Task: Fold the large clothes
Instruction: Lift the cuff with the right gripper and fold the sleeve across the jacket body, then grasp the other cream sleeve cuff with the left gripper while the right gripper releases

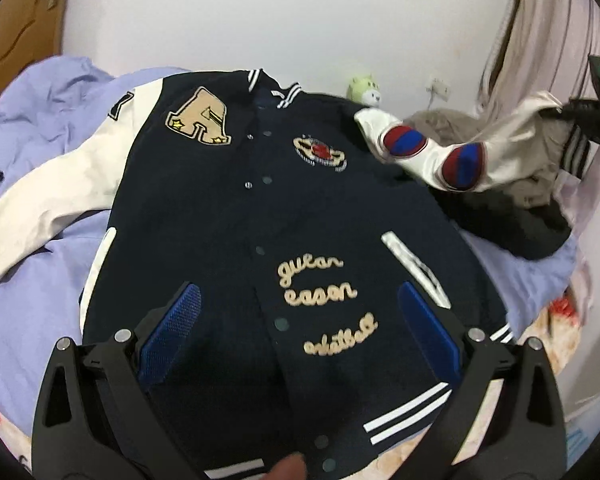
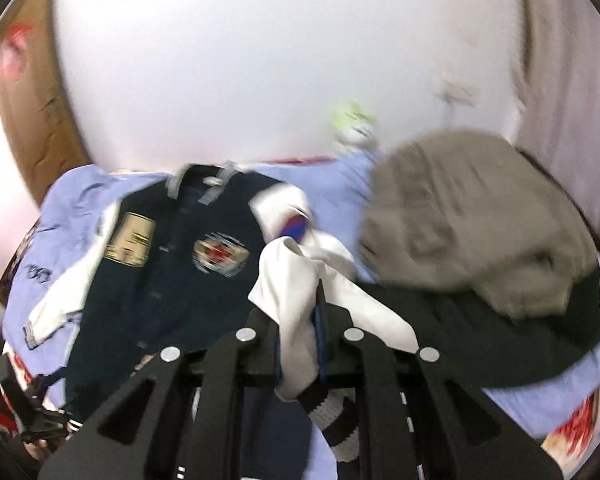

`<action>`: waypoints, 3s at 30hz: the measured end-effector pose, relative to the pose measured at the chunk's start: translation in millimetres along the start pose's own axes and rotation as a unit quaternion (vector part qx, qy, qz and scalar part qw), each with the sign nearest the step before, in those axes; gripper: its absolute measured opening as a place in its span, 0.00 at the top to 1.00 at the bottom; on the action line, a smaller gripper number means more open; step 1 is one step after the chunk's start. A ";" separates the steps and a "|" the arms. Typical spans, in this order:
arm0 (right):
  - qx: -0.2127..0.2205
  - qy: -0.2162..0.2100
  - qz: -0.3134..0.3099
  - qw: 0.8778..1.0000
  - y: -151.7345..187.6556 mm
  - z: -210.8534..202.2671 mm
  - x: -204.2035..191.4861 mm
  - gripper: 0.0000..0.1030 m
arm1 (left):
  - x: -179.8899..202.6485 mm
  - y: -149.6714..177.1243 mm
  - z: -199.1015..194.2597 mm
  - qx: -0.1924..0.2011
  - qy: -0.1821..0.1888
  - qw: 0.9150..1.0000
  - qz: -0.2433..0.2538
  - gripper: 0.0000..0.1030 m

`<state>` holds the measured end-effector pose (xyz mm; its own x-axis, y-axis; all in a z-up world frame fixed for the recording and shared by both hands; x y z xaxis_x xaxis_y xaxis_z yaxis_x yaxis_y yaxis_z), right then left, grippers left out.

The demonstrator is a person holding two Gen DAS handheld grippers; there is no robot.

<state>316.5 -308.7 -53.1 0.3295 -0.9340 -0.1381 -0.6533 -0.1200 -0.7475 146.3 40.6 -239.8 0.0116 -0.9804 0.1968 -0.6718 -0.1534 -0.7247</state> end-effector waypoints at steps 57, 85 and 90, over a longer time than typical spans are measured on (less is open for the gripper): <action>-0.288 -0.142 -0.256 0.912 55.3 268.3 -388.6 0.60 | -40.5 -17.1 73.6 -0.033 0.043 0.997 0.050 0.06; -0.232 -0.202 0.005 0.951 232.4 202.3 -171.1 0.68 | -98.4 -79.4 132.9 -0.069 -0.030 0.994 0.078 0.06; -0.221 -0.203 0.016 0.954 253.4 205.7 -177.4 0.68 | -102.2 -77.8 164.8 -0.108 -0.067 0.986 0.112 0.30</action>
<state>232.7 -104.1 -351.7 0.4824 -0.7426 -0.4645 -0.8617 -0.3070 -0.4040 319.4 132.3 -312.3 -0.0660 -0.9965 -0.0516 -0.8110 0.0837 -0.5790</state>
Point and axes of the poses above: each gripper's, at about its wrist camera, not at the fingertips, and z roughly the way its jaws point, x to its right, y to its underside, the point moved 7 cm from there along z, roughly the way its jaws point, and after that the axes turned 6 degrees about -y, right-handed, at the moved point
